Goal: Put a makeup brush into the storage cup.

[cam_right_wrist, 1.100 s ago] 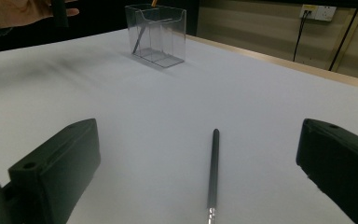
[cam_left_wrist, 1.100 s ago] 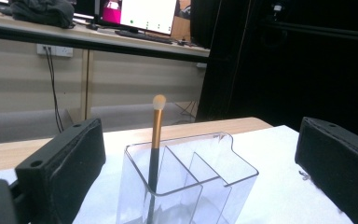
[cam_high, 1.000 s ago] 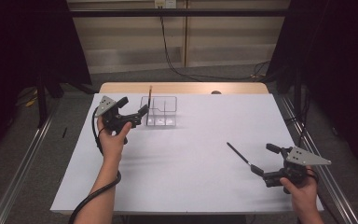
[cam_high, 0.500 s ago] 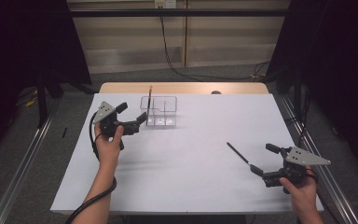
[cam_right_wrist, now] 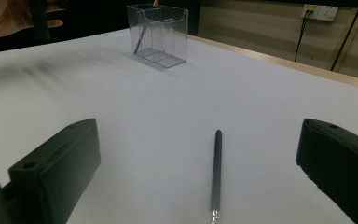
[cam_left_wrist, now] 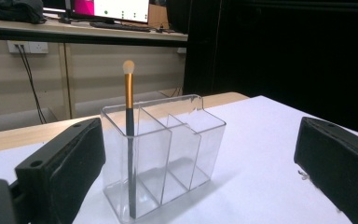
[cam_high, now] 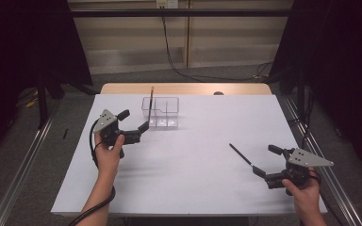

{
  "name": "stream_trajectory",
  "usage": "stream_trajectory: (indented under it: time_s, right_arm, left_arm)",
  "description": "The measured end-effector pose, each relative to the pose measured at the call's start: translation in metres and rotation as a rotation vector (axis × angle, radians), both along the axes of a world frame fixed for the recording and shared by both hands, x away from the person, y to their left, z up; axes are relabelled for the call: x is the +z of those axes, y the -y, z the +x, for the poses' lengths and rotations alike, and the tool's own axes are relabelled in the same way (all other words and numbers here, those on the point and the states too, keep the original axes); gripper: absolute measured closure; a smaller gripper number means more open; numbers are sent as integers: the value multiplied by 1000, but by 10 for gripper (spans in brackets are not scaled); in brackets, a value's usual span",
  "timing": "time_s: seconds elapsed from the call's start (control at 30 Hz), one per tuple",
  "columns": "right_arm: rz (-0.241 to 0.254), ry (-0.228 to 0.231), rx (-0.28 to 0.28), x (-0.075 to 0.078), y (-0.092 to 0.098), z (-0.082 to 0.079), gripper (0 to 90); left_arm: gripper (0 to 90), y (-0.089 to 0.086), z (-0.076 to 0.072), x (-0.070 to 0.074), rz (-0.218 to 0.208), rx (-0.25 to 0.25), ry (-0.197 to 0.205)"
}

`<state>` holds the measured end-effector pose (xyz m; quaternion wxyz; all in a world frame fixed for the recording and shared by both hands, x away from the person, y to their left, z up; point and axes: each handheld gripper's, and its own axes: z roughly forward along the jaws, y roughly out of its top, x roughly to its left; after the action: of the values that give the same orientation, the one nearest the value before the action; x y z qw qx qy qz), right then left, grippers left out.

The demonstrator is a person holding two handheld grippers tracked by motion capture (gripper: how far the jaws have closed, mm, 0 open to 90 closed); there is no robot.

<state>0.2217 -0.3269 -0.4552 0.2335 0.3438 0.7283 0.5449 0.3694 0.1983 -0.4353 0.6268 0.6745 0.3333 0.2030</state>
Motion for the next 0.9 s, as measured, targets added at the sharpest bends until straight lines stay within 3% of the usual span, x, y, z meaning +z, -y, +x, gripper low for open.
stream_trajectory:
  time_s: [0.9]
  right_arm:
    - [-2, 3, 0, 1, -1, -1, 0]
  left_arm:
    - [17, -17, -23, -10, 13, -19, -3]
